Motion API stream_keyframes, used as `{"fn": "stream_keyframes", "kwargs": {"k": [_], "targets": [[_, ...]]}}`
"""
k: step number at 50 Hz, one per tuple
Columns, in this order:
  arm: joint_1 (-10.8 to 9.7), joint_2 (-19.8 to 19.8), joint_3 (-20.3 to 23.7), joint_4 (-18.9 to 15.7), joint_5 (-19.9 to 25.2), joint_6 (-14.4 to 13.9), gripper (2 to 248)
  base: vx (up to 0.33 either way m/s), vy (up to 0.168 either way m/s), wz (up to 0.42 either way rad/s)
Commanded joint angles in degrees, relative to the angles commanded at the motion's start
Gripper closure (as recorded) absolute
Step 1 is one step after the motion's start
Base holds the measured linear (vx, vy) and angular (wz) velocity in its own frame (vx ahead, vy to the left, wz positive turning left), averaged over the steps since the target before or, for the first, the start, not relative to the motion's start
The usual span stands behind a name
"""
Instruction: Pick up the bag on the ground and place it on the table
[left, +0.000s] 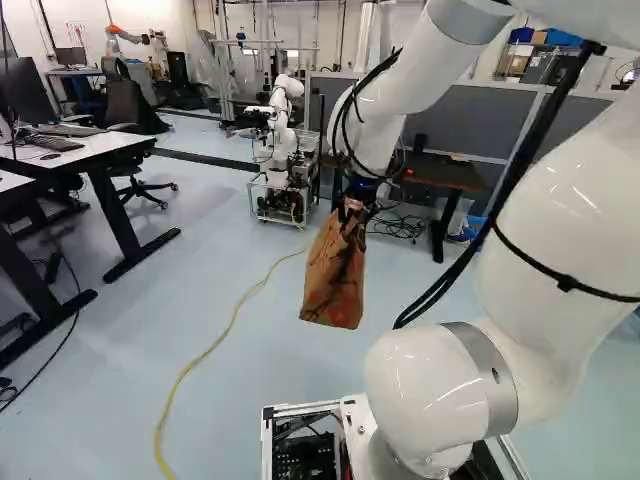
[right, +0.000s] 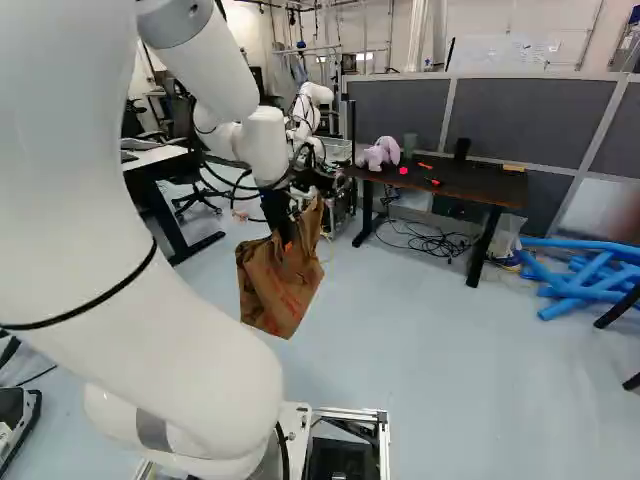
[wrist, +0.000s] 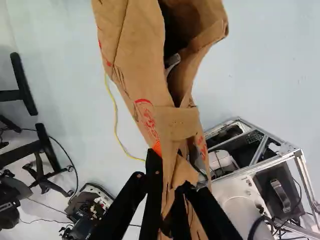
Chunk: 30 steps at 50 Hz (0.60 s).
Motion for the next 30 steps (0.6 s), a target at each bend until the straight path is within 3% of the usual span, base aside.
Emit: {"fn": "stream_keyframes", "kwargs": {"k": [18, 30], "targets": [[-0.76, 2.16, -1.52, -3.83, -4.38, 0.0, 229, 0.0, 0.0, 0.0], [-0.97, 3.32, -2.81, -4.37, -7.82, 0.0, 229, 0.0, 0.0, 0.0]]}}
